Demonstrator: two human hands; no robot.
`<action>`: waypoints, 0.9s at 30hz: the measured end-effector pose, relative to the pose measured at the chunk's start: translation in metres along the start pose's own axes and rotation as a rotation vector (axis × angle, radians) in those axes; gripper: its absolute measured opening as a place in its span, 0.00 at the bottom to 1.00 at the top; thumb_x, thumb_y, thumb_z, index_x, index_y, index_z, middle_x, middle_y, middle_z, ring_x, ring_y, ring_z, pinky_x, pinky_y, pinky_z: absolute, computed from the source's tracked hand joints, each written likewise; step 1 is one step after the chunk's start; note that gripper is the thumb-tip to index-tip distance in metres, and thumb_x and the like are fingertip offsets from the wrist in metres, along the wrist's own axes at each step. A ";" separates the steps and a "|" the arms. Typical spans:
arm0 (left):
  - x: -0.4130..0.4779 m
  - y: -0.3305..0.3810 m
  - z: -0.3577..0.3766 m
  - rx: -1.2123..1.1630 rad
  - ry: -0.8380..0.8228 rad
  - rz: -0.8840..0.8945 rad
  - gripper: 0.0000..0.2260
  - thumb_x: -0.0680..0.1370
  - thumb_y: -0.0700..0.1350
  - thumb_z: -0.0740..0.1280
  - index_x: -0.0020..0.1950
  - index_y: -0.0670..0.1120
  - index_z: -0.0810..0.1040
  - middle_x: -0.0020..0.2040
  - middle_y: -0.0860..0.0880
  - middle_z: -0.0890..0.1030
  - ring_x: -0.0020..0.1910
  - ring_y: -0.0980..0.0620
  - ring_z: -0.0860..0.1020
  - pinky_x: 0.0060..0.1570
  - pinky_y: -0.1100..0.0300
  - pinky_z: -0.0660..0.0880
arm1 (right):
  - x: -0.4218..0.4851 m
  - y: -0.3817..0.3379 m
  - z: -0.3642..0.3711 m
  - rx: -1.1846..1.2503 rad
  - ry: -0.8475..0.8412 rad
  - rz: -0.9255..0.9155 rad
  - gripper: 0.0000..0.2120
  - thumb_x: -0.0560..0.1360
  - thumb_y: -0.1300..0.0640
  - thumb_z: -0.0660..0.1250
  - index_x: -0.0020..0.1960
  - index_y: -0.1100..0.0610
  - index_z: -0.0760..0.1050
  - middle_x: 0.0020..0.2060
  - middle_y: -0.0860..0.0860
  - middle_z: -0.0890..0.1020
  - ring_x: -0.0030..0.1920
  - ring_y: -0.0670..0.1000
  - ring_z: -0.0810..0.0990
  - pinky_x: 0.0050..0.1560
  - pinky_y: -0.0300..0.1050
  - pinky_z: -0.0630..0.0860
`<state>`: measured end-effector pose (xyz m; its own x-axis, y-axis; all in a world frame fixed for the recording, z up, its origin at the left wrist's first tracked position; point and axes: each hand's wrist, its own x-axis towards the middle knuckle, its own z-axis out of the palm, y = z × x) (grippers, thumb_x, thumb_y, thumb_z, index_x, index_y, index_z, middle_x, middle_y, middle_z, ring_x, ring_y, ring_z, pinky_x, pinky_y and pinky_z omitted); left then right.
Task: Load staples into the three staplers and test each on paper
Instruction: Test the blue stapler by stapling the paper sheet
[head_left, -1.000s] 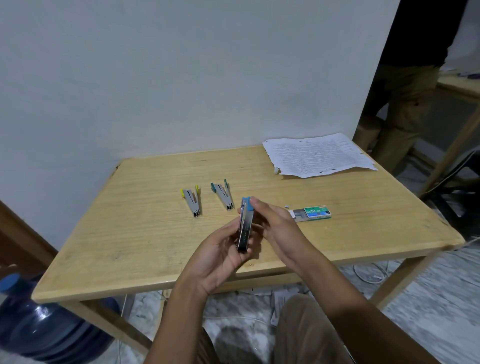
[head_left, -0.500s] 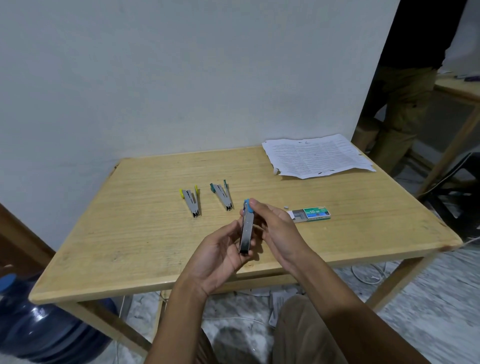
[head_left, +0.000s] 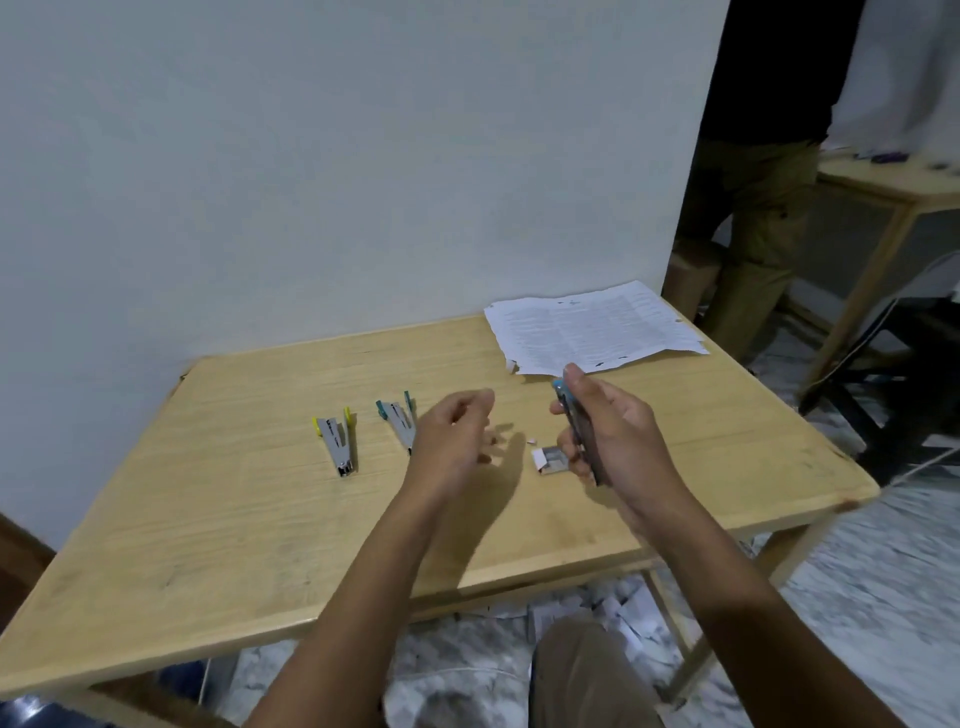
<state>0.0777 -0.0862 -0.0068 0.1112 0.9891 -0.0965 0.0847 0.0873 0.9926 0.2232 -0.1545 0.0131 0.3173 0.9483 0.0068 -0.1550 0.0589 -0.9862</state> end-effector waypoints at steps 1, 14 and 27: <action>0.017 0.007 0.011 0.068 0.029 0.031 0.13 0.80 0.52 0.64 0.59 0.47 0.78 0.48 0.49 0.79 0.40 0.53 0.80 0.43 0.55 0.78 | 0.005 -0.001 -0.005 0.009 0.034 0.038 0.18 0.75 0.41 0.67 0.45 0.57 0.79 0.35 0.51 0.79 0.25 0.47 0.72 0.23 0.39 0.67; 0.157 0.006 0.080 0.443 0.114 -0.238 0.13 0.73 0.44 0.67 0.54 0.38 0.75 0.48 0.43 0.78 0.46 0.43 0.78 0.37 0.56 0.74 | 0.051 -0.001 -0.040 0.096 0.103 0.177 0.20 0.76 0.41 0.67 0.51 0.59 0.78 0.39 0.50 0.80 0.27 0.47 0.71 0.23 0.39 0.63; 0.108 0.096 -0.021 0.828 0.351 0.353 0.07 0.70 0.47 0.63 0.35 0.45 0.67 0.33 0.47 0.67 0.32 0.46 0.65 0.32 0.58 0.60 | 0.034 0.008 -0.039 0.121 0.128 0.187 0.19 0.73 0.39 0.68 0.44 0.56 0.79 0.35 0.52 0.77 0.28 0.48 0.71 0.25 0.42 0.61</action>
<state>0.0774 0.0319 0.0800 -0.0272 0.9332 0.3584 0.7894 -0.1999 0.5804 0.2697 -0.1336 -0.0014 0.3875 0.8994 -0.2023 -0.3305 -0.0693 -0.9413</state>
